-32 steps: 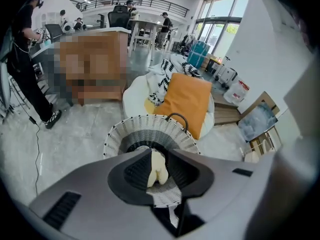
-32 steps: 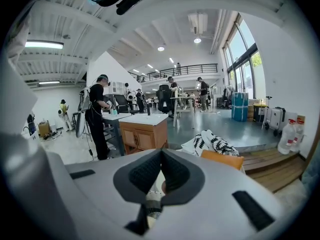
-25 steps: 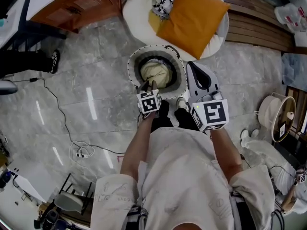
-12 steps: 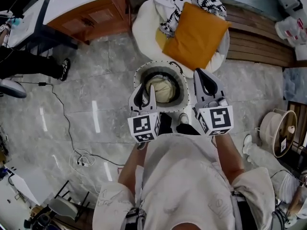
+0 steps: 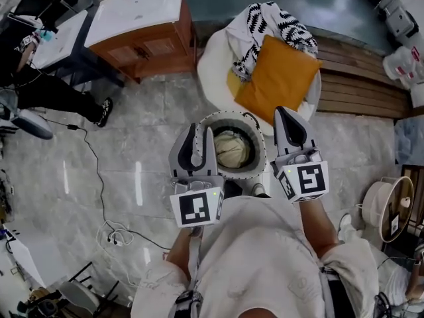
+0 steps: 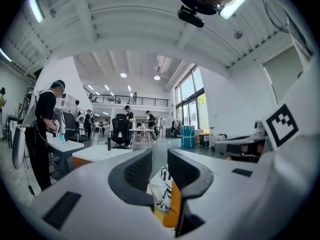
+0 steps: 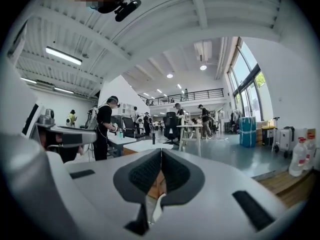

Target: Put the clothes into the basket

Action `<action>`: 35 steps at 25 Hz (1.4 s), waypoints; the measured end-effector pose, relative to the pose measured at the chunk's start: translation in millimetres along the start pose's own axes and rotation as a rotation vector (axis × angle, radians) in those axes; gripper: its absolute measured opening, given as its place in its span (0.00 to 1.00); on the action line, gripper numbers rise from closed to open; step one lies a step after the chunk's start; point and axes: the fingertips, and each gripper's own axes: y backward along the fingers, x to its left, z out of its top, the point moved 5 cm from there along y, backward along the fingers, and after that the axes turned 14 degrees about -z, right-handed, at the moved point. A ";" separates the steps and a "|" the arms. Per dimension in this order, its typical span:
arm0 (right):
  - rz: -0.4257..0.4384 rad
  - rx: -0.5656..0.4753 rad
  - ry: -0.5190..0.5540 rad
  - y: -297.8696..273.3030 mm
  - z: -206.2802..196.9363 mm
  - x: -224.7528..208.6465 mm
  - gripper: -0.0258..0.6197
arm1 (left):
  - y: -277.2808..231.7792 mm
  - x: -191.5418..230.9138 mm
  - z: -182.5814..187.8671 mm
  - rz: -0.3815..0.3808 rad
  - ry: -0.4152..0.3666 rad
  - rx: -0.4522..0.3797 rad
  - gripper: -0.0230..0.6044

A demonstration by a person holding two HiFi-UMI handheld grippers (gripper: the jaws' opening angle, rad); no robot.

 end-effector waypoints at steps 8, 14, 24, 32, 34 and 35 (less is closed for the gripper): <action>0.011 -0.064 -0.005 7.3 24.5 -2.2 0.02 | 17.0 9.7 37.1 0.078 -0.087 -0.066 0.07; 0.037 -0.088 -0.008 7.6 39.2 1.5 0.02 | 20.7 10.1 44.1 0.093 -0.135 -0.067 0.04; 0.038 -0.139 0.011 9.4 49.9 9.1 0.02 | 26.5 25.8 32.3 0.132 -0.081 -0.056 0.04; 0.029 -0.142 0.015 8.3 51.8 8.7 0.02 | 24.0 30.6 30.2 0.134 -0.061 -0.067 0.04; 0.028 -0.142 0.015 9.5 51.4 9.5 0.02 | 24.5 30.7 29.2 0.133 -0.059 -0.070 0.04; 0.028 -0.143 0.015 9.7 51.5 10.2 0.02 | 24.6 31.4 29.1 0.133 -0.059 -0.071 0.04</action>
